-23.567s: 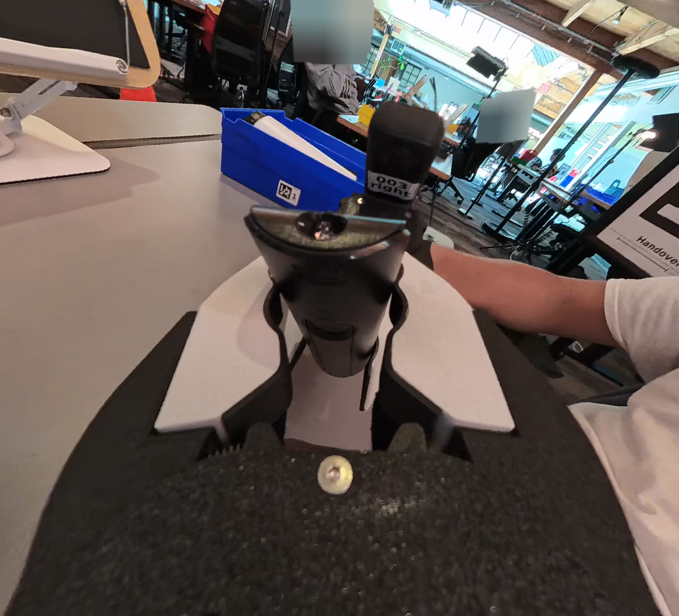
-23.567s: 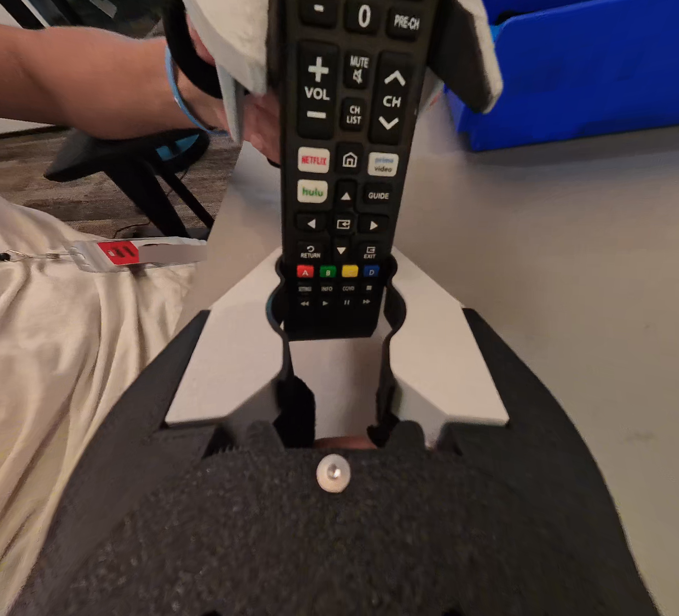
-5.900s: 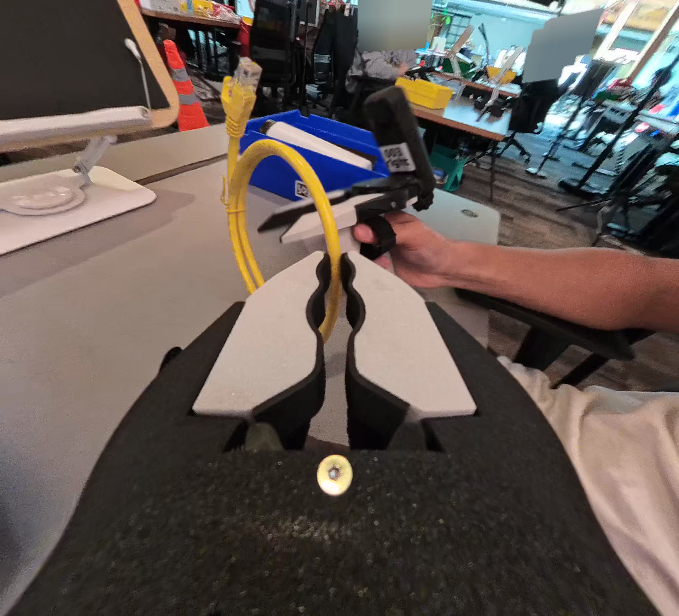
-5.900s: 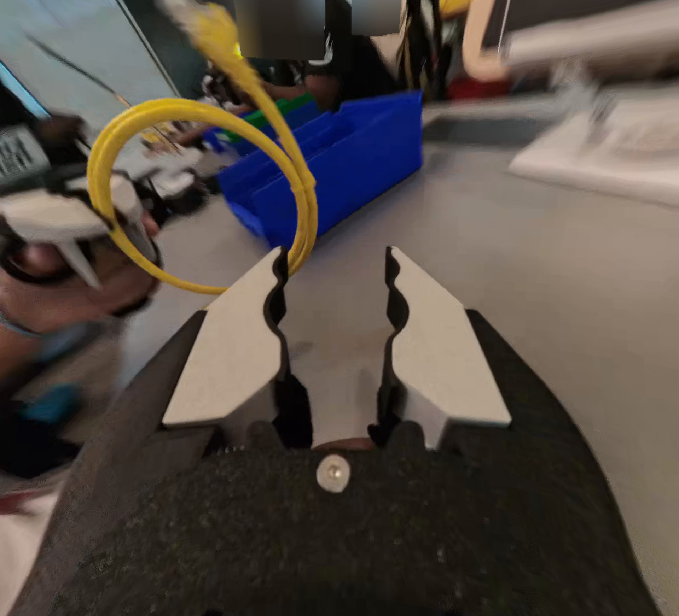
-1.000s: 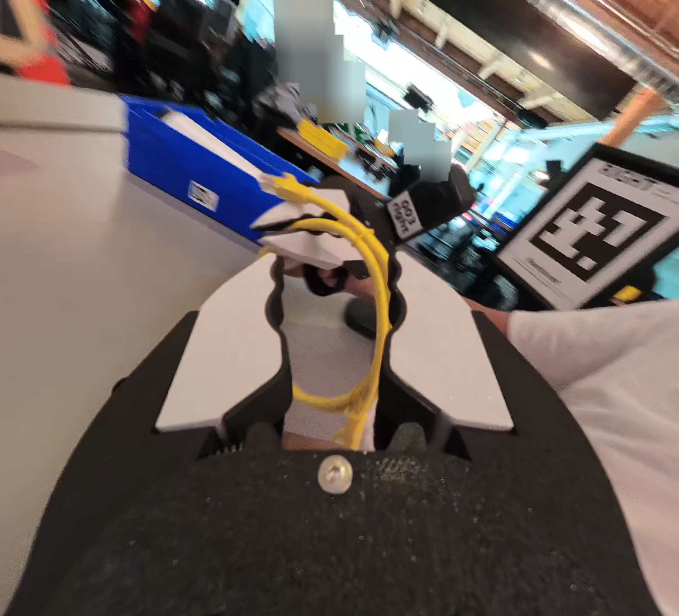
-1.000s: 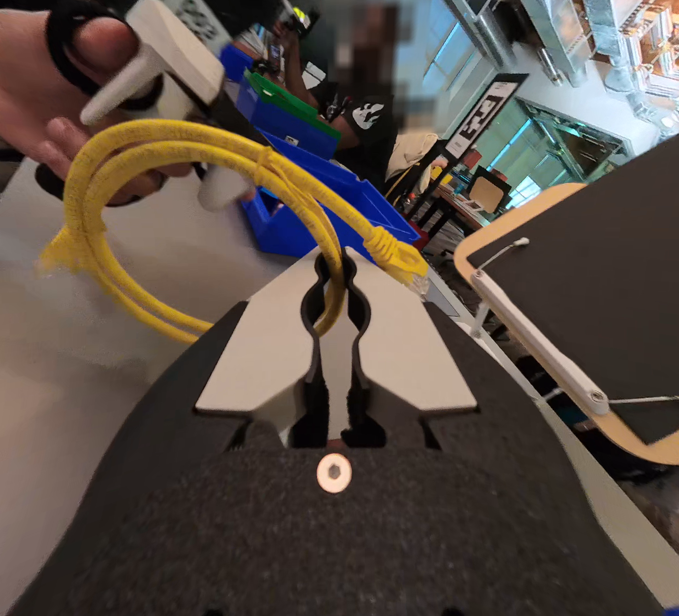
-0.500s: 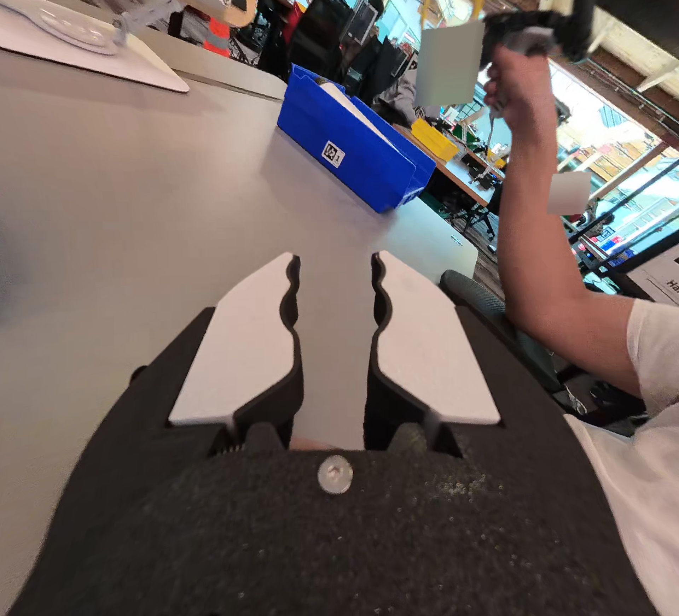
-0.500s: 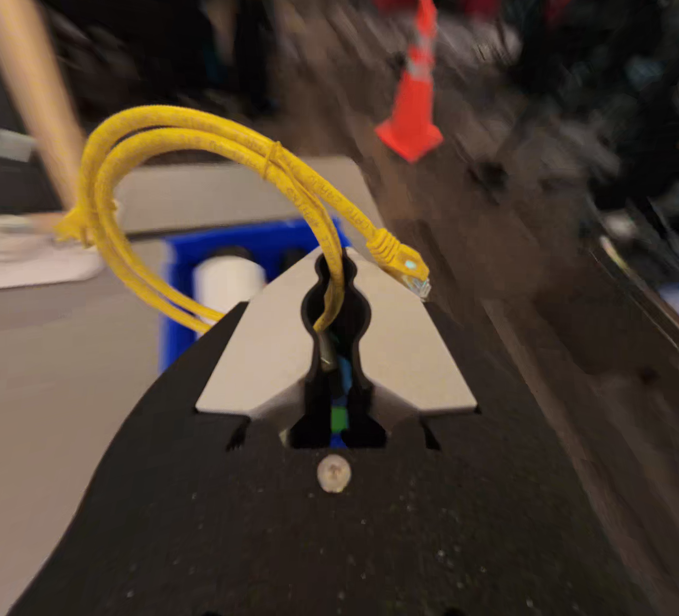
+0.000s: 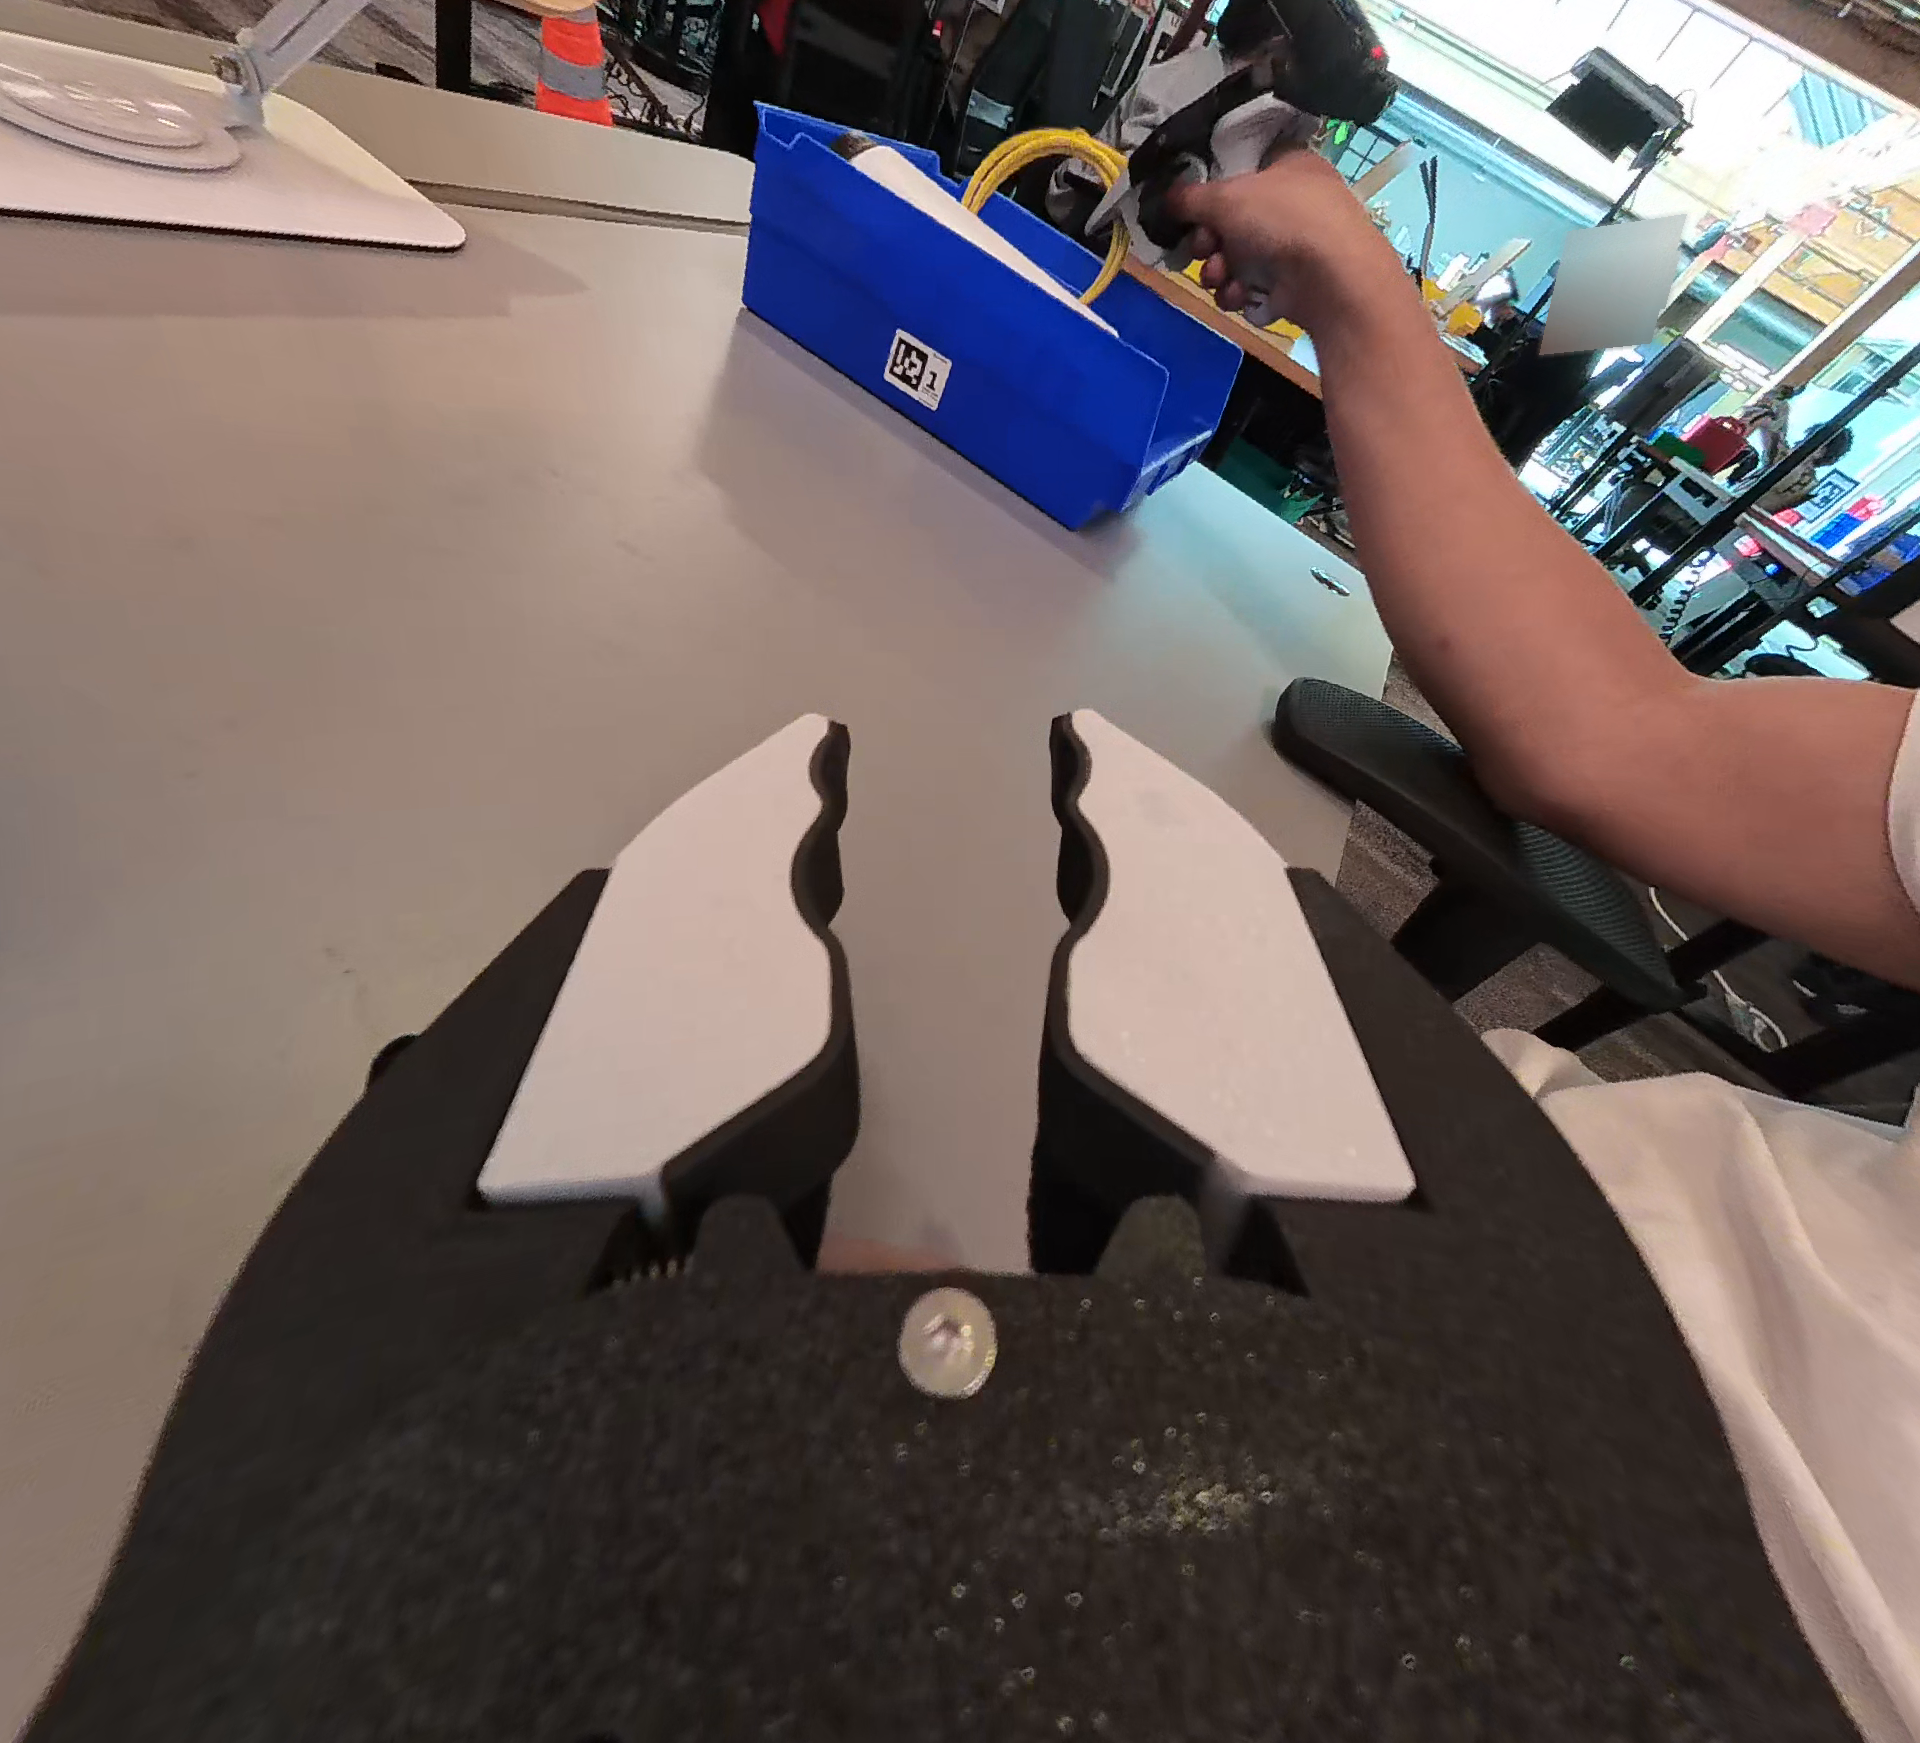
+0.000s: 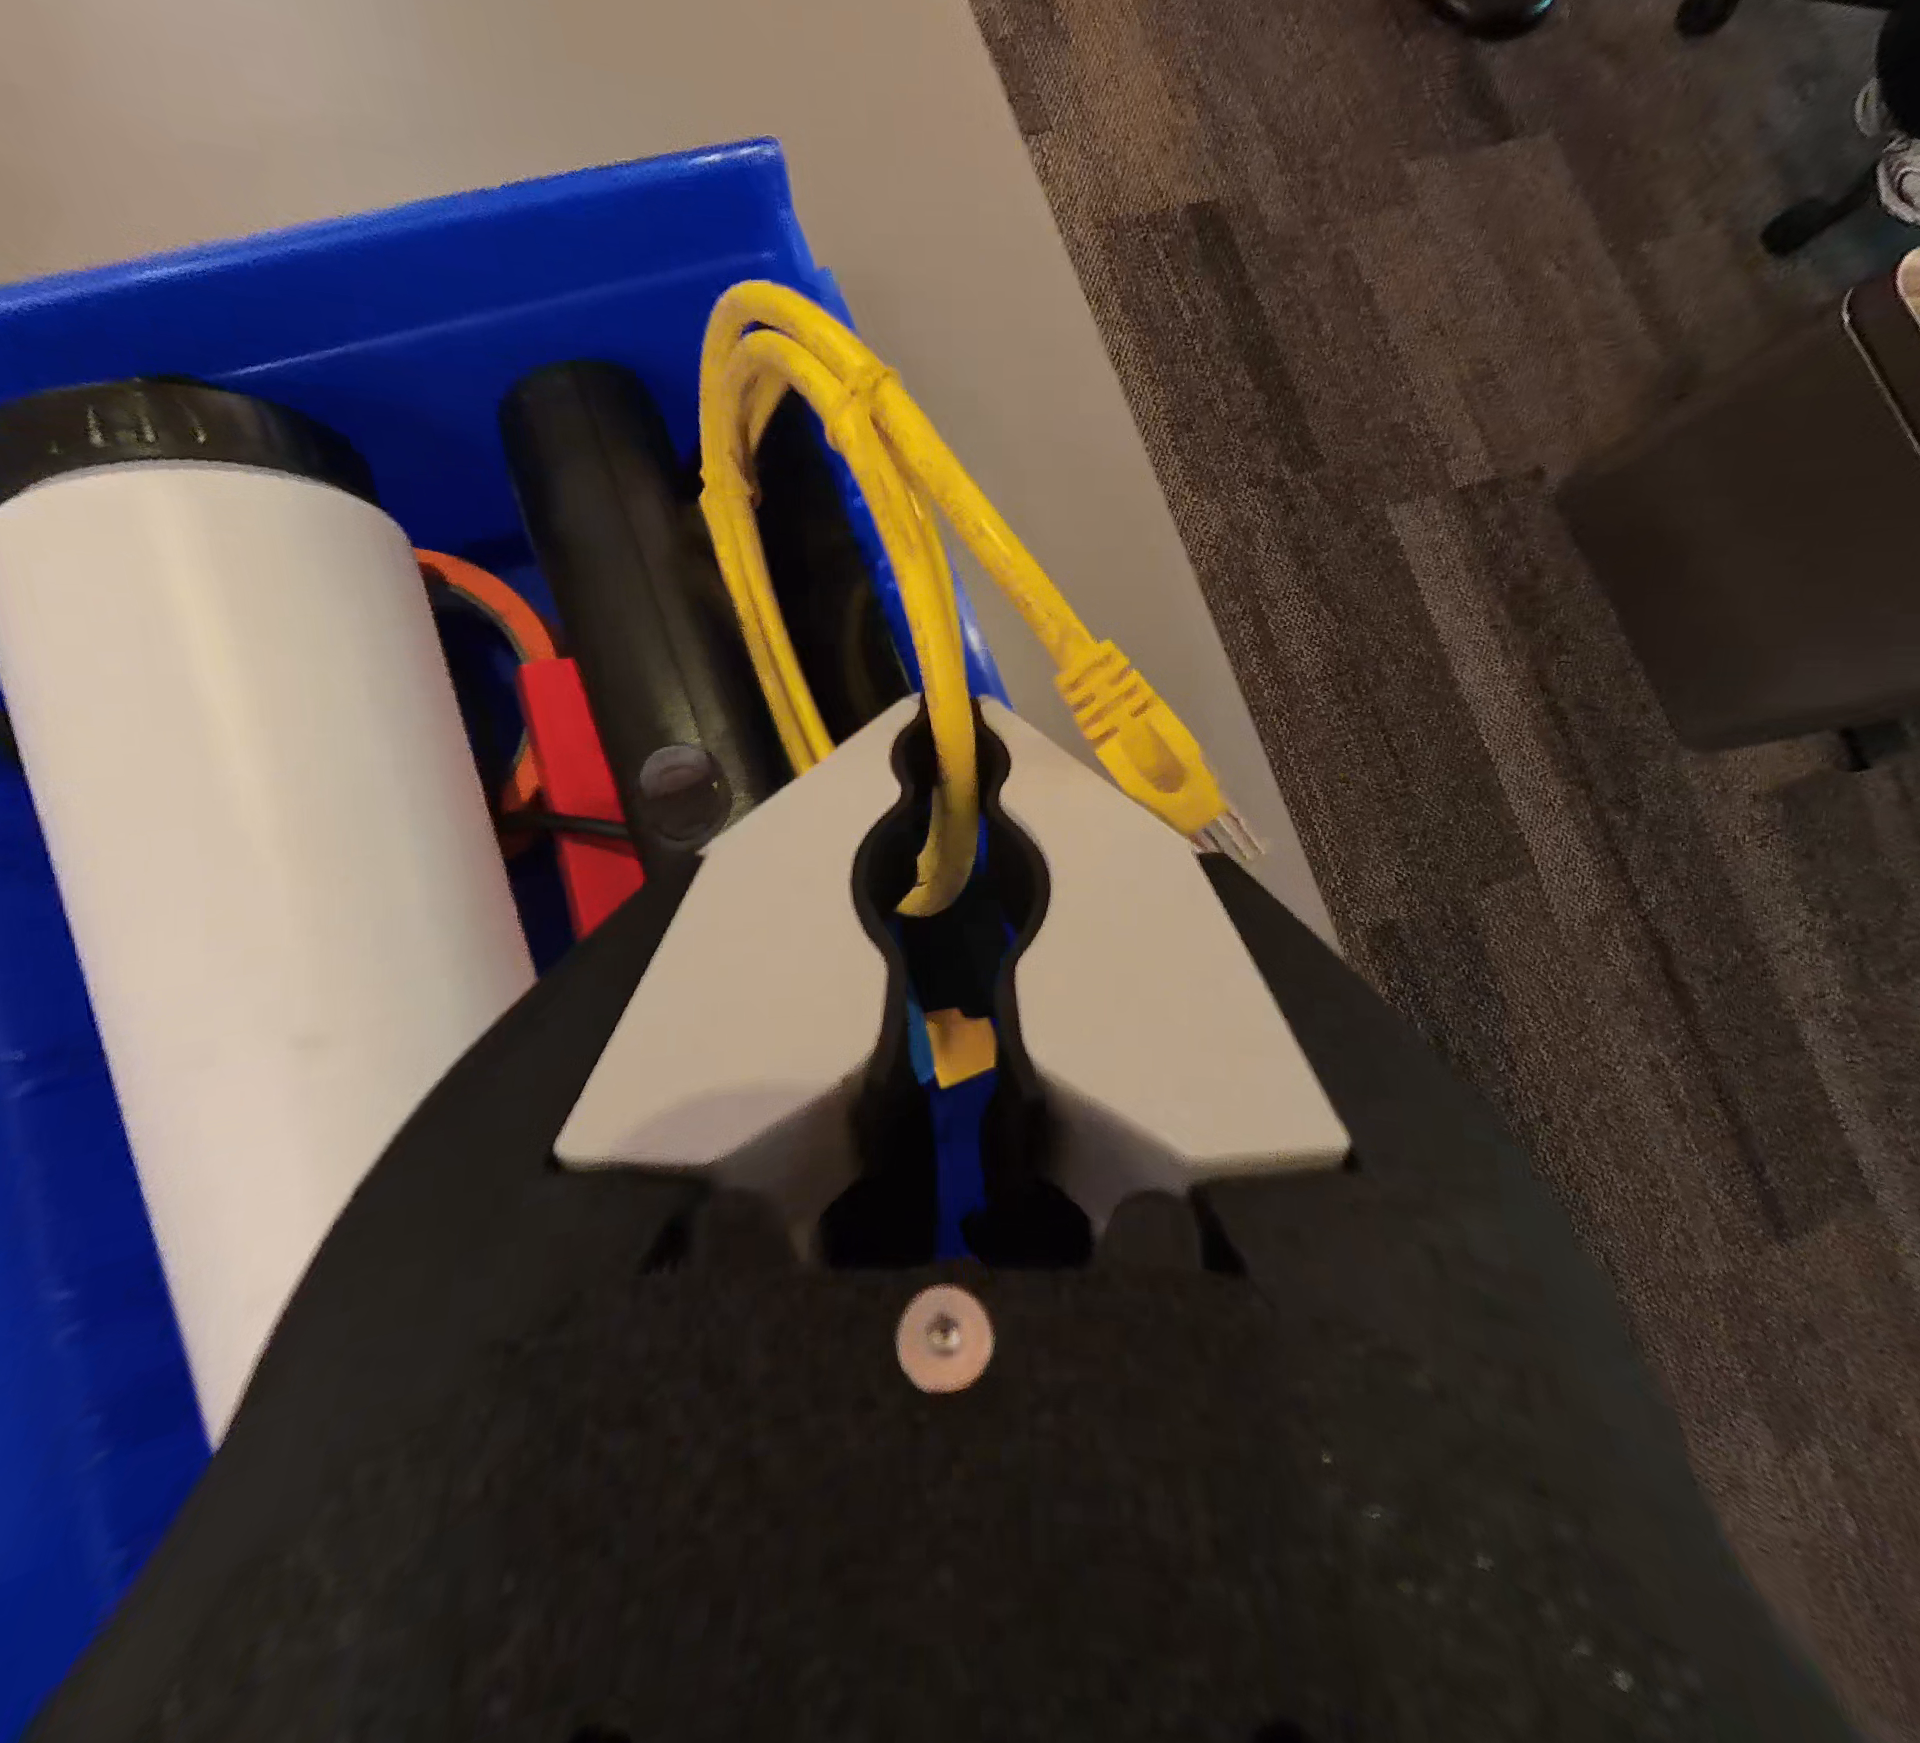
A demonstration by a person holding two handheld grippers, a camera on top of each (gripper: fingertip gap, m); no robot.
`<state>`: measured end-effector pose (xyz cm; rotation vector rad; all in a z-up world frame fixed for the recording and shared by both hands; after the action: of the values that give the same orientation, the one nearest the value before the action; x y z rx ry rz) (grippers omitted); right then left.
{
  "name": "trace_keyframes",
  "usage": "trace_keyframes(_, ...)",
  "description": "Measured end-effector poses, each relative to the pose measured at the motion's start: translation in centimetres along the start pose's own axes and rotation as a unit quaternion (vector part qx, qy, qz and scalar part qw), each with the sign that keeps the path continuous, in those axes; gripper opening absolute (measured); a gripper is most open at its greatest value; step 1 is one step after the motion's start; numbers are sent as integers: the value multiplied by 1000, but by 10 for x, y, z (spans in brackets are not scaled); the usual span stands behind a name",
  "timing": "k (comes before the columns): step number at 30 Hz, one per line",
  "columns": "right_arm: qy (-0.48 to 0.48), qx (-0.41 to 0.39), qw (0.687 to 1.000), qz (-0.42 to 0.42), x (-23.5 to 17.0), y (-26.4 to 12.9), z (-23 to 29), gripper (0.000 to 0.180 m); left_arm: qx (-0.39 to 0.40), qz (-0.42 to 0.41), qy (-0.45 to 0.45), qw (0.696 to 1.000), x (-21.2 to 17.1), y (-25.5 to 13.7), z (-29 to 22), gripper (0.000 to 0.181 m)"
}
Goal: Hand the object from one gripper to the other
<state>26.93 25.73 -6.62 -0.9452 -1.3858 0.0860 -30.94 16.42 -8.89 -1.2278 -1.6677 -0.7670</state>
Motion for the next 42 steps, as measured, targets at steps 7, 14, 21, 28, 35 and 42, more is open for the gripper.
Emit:
trace_keyframes(7,-18,7,998,66,-27,11,1,6,-2,1,-7,1000,0,-1,-1,37)
trace_keyframes(14,19,149,978,142,-44,-25,14,51,1,5,-3,1000,-1,0,1,37)
trace_keyframes(21,12,233,968,88,-31,-104,0,53,3,6,-1,1000,-2,0,2,37)
trace_keyframes(28,33,253,953,163,-68,-57,6,41,-3,14,6,1000,-4,1,-2,37)
trace_keyframes(35,-25,263,955,136,-60,-23,29,16,-1,19,10,1000,-5,2,-1,37)
trace_keyframes(42,-57,251,966,-8,-2,-52,36,28,-4,24,17,1000,-7,2,-4,37)
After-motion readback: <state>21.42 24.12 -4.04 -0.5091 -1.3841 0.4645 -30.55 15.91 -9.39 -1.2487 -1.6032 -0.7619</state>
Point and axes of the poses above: each gripper's, where its closed fingertips meet, y out along the fingers, x out of its top, z = x × y across the jaws, the point moved 2 cm from there along -y, back along the fingers, and after that the axes turned 9 degrees about -z, right-handed, at the moved point
